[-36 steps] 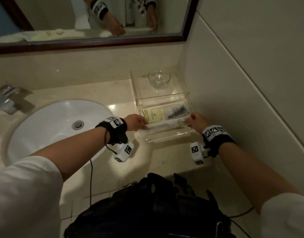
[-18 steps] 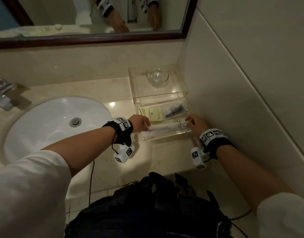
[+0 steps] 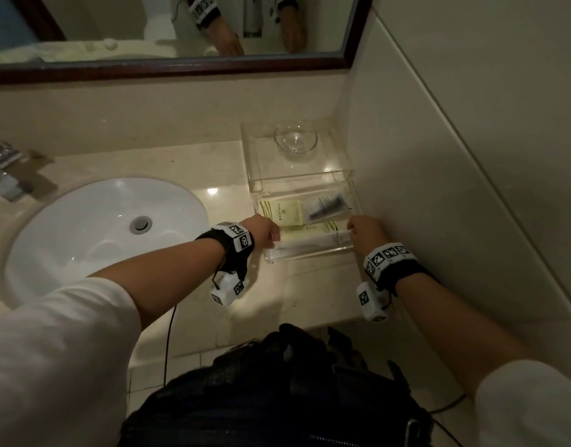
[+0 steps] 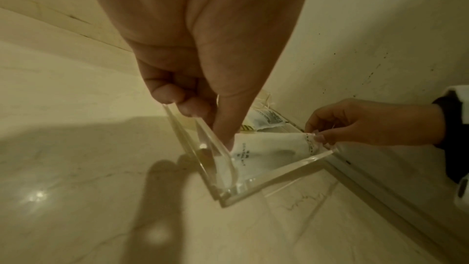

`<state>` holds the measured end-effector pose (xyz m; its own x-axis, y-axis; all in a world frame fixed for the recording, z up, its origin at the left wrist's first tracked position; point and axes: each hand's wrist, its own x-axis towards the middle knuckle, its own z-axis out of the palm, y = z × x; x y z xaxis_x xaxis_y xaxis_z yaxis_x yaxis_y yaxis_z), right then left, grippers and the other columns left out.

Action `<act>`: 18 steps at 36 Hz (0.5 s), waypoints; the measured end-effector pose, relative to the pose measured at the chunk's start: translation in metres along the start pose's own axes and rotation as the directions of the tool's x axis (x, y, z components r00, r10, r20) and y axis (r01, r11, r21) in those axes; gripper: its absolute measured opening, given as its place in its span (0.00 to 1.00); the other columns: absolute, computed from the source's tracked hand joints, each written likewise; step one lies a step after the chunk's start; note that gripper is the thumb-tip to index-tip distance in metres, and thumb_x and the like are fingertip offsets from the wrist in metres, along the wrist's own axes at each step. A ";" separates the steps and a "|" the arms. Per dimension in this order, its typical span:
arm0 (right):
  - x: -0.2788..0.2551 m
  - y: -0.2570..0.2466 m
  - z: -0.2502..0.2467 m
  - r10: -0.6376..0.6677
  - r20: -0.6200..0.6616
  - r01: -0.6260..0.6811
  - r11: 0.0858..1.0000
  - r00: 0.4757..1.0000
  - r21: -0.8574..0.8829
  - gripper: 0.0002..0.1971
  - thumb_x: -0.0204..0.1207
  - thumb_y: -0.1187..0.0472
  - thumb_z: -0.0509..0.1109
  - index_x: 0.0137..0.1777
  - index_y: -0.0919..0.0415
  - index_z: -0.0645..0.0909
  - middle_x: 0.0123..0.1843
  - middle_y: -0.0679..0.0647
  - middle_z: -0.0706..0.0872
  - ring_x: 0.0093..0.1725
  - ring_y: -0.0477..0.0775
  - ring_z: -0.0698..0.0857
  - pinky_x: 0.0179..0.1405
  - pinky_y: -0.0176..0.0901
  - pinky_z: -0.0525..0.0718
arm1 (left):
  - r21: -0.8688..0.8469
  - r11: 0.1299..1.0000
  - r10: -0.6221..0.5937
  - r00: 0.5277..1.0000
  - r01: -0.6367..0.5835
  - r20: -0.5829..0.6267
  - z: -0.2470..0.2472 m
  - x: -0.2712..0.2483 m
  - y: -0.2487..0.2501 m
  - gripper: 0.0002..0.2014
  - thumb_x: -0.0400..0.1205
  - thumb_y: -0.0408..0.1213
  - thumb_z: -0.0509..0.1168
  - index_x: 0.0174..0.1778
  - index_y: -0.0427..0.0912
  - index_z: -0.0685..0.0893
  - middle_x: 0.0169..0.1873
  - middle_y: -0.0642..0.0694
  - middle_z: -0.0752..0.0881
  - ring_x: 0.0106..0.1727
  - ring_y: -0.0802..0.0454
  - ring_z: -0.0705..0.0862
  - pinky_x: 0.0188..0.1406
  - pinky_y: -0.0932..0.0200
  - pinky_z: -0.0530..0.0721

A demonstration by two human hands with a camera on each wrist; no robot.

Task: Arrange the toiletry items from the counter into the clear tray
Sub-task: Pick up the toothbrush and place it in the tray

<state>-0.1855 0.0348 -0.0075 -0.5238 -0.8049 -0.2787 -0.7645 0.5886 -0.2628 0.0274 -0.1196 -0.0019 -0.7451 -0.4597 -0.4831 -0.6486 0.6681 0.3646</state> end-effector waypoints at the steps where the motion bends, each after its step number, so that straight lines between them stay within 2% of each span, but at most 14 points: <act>1: 0.001 -0.001 0.000 -0.007 -0.002 0.007 1.000 1.000 -0.017 0.11 0.80 0.69 0.60 0.57 0.66 0.82 0.57 0.64 0.84 0.55 0.63 0.83 0.53 0.49 0.83 | -0.004 1.000 -0.004 1.000 0.004 0.000 0.000 0.001 0.000 0.13 0.80 0.36 0.67 0.60 0.44 0.84 0.60 0.45 0.85 0.62 0.47 0.82 0.64 0.57 0.78; 6: 0.008 -0.003 -0.001 -0.007 0.018 0.009 0.996 1.000 -0.090 0.11 0.80 0.69 0.61 0.57 0.66 0.83 0.59 0.62 0.83 0.57 0.62 0.83 0.57 0.49 0.84 | -0.033 0.999 -0.024 0.999 0.024 -0.022 -0.001 0.003 0.000 0.11 0.80 0.32 0.64 0.57 0.44 0.86 0.59 0.44 0.85 0.61 0.47 0.82 0.59 0.62 0.76; 10: 0.010 -0.010 -0.003 0.005 0.048 0.003 0.989 0.999 -0.149 0.11 0.78 0.67 0.64 0.57 0.68 0.83 0.59 0.63 0.83 0.55 0.62 0.85 0.56 0.49 0.85 | -0.002 1.000 -0.027 1.000 0.027 -0.014 -0.001 0.003 0.003 0.12 0.80 0.31 0.62 0.57 0.46 0.85 0.57 0.44 0.86 0.58 0.46 0.83 0.55 0.60 0.79; 14: 0.017 -0.011 0.004 -0.017 0.081 0.031 0.982 0.997 -0.185 0.12 0.75 0.66 0.67 0.56 0.70 0.81 0.59 0.66 0.81 0.54 0.64 0.85 0.53 0.48 0.83 | 0.083 0.996 -0.030 0.999 0.032 -0.033 -0.001 0.003 0.008 0.14 0.78 0.31 0.61 0.55 0.49 0.84 0.54 0.45 0.85 0.53 0.46 0.84 0.43 0.60 0.79; 18: 0.011 -0.018 -0.001 -0.130 0.094 0.149 0.961 0.987 -0.234 0.09 0.75 0.66 0.67 0.54 0.61 0.84 0.58 0.59 0.82 0.59 0.60 0.80 0.57 0.49 0.81 | 0.145 0.989 -0.020 0.999 0.023 -0.027 0.001 0.003 0.011 0.16 0.78 0.31 0.59 0.56 0.51 0.83 0.55 0.46 0.84 0.53 0.45 0.84 0.41 0.59 0.79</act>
<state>-0.1778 0.0152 -0.0051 -0.3824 -0.8638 -0.3281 -0.9004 0.4281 -0.0777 0.0182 -0.1136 -0.0005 -0.7363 -0.4885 -0.4683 -0.6365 0.7349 0.2341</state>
